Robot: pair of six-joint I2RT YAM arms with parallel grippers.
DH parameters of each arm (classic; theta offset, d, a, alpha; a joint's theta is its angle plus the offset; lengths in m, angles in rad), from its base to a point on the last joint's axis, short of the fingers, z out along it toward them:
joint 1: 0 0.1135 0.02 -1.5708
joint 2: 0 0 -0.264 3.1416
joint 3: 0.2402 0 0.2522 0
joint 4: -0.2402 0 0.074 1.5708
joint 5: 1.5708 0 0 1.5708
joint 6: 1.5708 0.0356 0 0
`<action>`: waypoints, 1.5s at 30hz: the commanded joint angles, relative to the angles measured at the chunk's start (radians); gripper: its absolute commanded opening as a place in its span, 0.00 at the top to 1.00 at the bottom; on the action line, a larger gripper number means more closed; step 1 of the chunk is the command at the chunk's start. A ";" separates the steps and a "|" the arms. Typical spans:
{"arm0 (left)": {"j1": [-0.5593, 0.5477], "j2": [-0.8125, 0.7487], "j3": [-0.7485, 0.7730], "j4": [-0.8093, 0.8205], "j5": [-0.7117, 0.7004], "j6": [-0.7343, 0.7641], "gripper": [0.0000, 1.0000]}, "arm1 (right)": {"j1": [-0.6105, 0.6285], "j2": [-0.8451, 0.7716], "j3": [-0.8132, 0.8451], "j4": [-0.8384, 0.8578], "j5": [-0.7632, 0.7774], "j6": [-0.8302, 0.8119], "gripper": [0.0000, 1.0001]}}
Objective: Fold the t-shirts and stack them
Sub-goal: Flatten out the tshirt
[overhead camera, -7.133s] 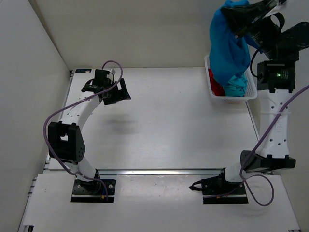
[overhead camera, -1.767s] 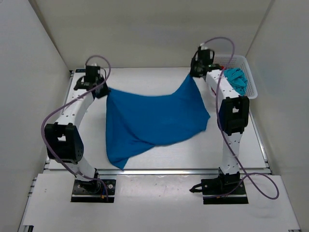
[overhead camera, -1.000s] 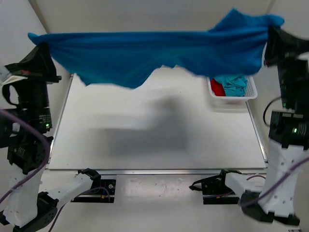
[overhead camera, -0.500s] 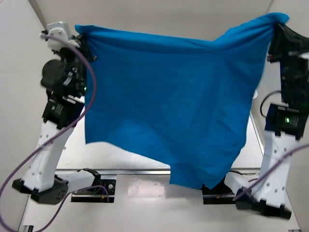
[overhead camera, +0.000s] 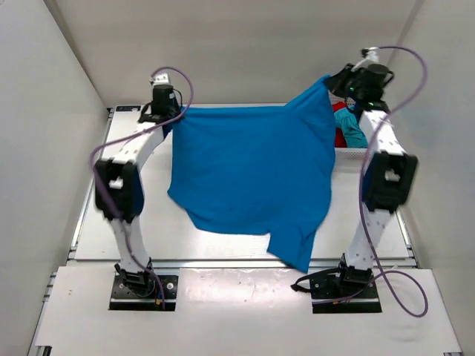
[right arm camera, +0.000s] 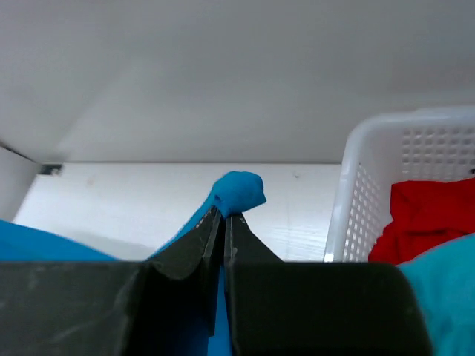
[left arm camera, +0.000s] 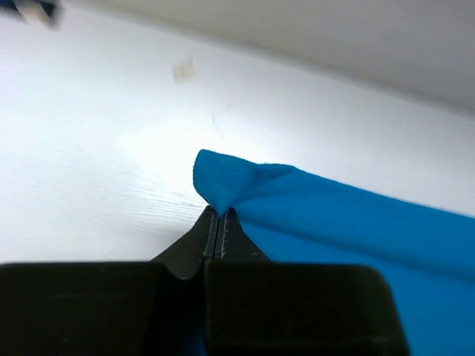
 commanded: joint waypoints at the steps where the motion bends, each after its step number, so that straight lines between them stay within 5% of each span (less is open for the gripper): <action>1: 0.010 0.131 0.180 0.020 0.046 -0.050 1.00 | 0.021 0.200 0.300 -0.109 -0.032 -0.021 1.00; 5: 0.016 0.192 0.324 -0.023 0.036 -0.045 1.00 | 0.051 0.302 0.623 -0.281 0.015 -0.101 1.00; 10: 0.026 0.104 0.331 -0.076 0.047 -0.032 1.00 | 0.064 0.201 0.622 -0.336 0.043 -0.150 1.00; 14: 0.000 -0.119 0.155 -0.055 -0.034 0.056 1.00 | 0.054 -0.019 0.445 -0.306 0.032 -0.164 0.99; 20: -0.068 -0.533 -0.090 -0.006 -0.197 0.163 1.00 | 0.059 -0.544 -0.118 -0.027 0.213 -0.256 1.00; 27: -0.334 -0.867 -0.140 0.125 -0.498 0.431 1.00 | 0.008 -0.862 -0.195 0.043 0.143 -0.340 1.00; 30: -0.358 -0.943 -0.121 0.154 -0.455 0.464 1.00 | -0.088 -0.926 -0.197 0.104 0.040 -0.281 1.00; 35: -0.333 -0.985 -0.115 0.180 -0.384 0.450 1.00 | -0.203 -0.960 -0.205 0.224 -0.051 -0.163 1.00; 42: -0.321 -0.919 -0.180 0.200 -0.447 0.409 1.00 | -0.090 -0.822 -0.166 0.175 -0.008 -0.180 1.00; 45: -0.209 -0.820 -0.175 0.122 -0.355 0.325 1.00 | -0.088 -0.717 -0.175 0.196 -0.054 -0.109 1.00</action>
